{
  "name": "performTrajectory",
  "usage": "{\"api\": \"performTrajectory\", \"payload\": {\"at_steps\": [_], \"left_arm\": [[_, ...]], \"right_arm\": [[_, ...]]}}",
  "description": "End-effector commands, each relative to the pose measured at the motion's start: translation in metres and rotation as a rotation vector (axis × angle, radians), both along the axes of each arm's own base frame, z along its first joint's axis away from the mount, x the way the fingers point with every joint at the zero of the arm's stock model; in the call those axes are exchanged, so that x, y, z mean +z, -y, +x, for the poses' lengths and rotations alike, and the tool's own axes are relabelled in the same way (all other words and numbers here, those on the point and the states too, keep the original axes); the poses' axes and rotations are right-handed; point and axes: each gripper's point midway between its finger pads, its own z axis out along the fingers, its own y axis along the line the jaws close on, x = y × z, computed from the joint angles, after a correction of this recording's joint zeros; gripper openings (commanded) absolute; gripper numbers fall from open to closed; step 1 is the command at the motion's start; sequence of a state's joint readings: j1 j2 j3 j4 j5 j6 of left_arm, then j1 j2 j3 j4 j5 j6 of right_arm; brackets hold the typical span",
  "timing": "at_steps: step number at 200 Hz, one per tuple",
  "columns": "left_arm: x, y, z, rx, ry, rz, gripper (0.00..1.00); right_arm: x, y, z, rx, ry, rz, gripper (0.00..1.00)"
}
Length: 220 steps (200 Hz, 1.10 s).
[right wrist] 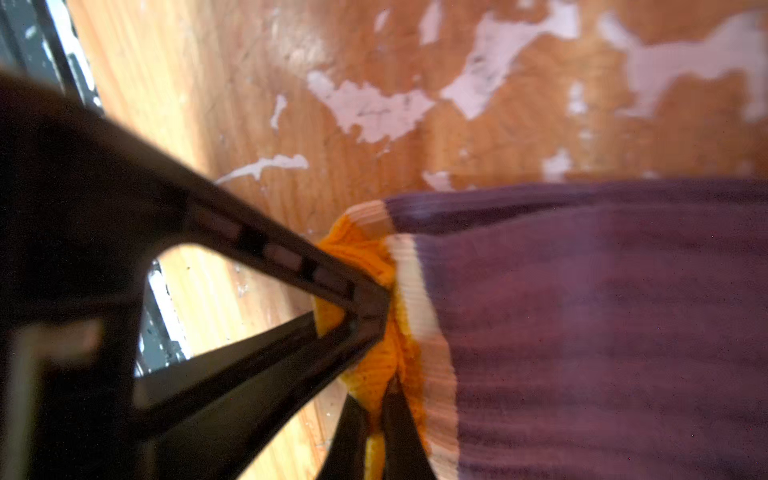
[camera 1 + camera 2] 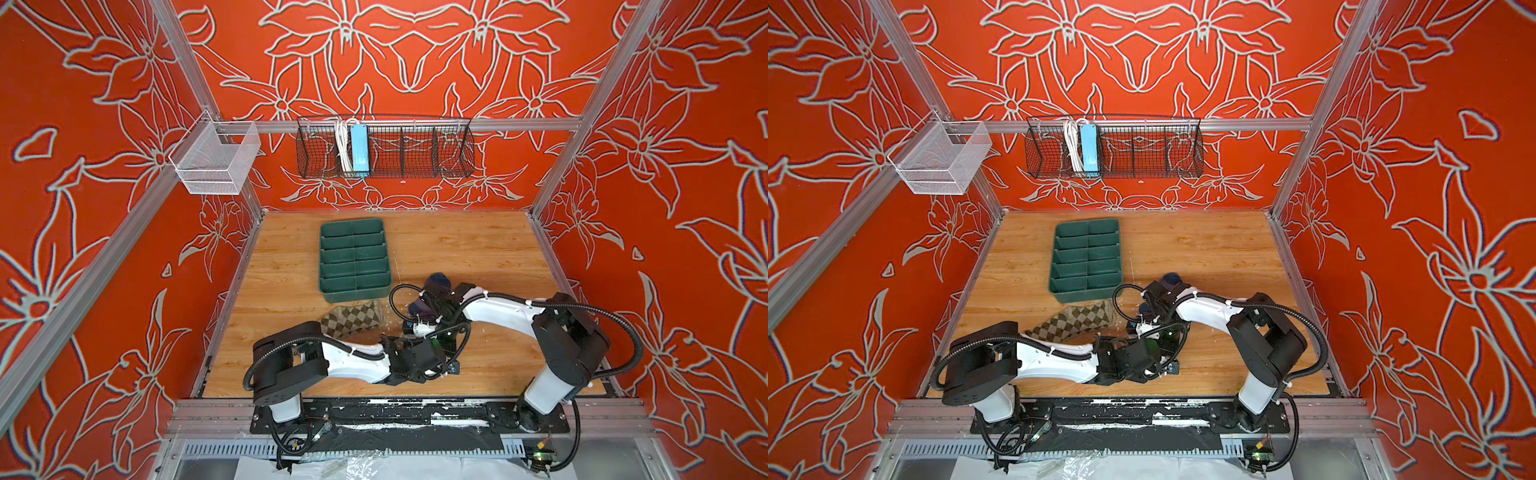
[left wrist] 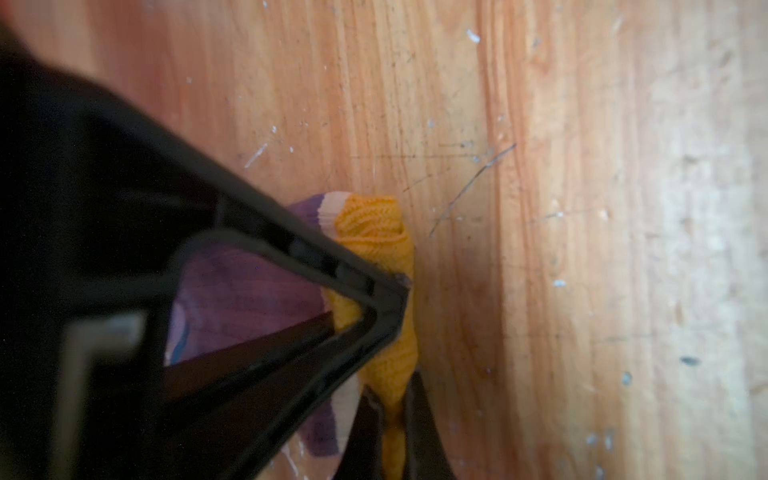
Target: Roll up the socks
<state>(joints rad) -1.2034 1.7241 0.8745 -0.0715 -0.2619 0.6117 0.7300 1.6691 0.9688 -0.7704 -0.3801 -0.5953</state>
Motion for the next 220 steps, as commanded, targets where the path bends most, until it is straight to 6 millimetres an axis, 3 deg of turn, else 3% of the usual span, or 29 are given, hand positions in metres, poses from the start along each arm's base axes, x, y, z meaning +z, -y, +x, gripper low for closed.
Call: {"api": "performTrajectory", "payload": {"at_steps": [1,3,7,11,44,66,90,108,128,140,151,162,173,183,192,220], "left_arm": [[-0.022,-0.017,-0.008,0.05,-0.231,0.07,0.0],[-0.021,-0.017,-0.008,0.05,-0.245,0.069,0.0],[-0.02,-0.017,-0.009,0.049,-0.271,0.07,0.0],[-0.019,-0.017,-0.01,0.046,-0.302,0.066,0.0],[-0.012,-0.015,-0.019,0.02,-0.534,0.058,0.0],[-0.012,-0.014,-0.022,0.02,-0.632,0.055,0.0],[-0.014,-0.014,-0.024,0.026,-0.727,0.061,0.0],[-0.015,-0.014,-0.021,0.044,-0.795,0.064,0.0],[-0.013,-0.013,-0.017,0.059,-0.89,0.056,0.0],[-0.011,-0.012,-0.013,0.08,-0.954,0.049,0.0],[-0.008,-0.009,-0.01,0.088,-1.035,0.031,0.0],[-0.008,-0.01,-0.006,0.12,-1.11,0.028,0.0],[-0.008,-0.008,-0.002,0.139,-1.189,0.021,0.0],[-0.01,-0.007,0.003,0.165,-1.239,0.019,0.0],[-0.013,-0.006,0.007,0.186,-1.273,0.019,0.0],[-0.027,-0.006,0.023,0.257,-1.311,0.021,0.01]], "right_arm": [[0.008,-0.004,0.019,-0.049,0.091,0.064,0.49],[0.009,-0.003,0.021,-0.057,0.101,0.065,0.55],[0.012,-0.002,0.026,-0.075,0.124,0.07,0.88],[0.014,0.0,0.031,-0.097,0.147,0.073,0.97],[0.052,0.028,0.085,-0.379,0.33,0.152,0.98],[0.083,0.071,0.124,-0.607,0.525,0.16,0.98],[0.13,0.162,0.164,-1.079,0.858,0.103,0.98],[0.152,0.229,0.165,-1.431,0.957,0.091,0.98],[0.175,0.266,0.157,-1.656,0.992,0.167,0.98],[0.195,0.259,0.157,-1.589,1.031,0.251,0.97],[0.214,0.233,0.157,-1.386,1.052,0.353,0.91],[0.227,0.187,0.146,-1.085,1.022,0.473,0.85],[0.228,0.145,0.12,-0.768,0.985,0.513,0.84],[0.215,0.108,0.084,-0.473,0.932,0.503,0.84],[0.193,0.091,0.053,-0.249,0.892,0.44,0.84],[0.126,0.089,0.012,0.136,0.853,0.101,0.83]]}}
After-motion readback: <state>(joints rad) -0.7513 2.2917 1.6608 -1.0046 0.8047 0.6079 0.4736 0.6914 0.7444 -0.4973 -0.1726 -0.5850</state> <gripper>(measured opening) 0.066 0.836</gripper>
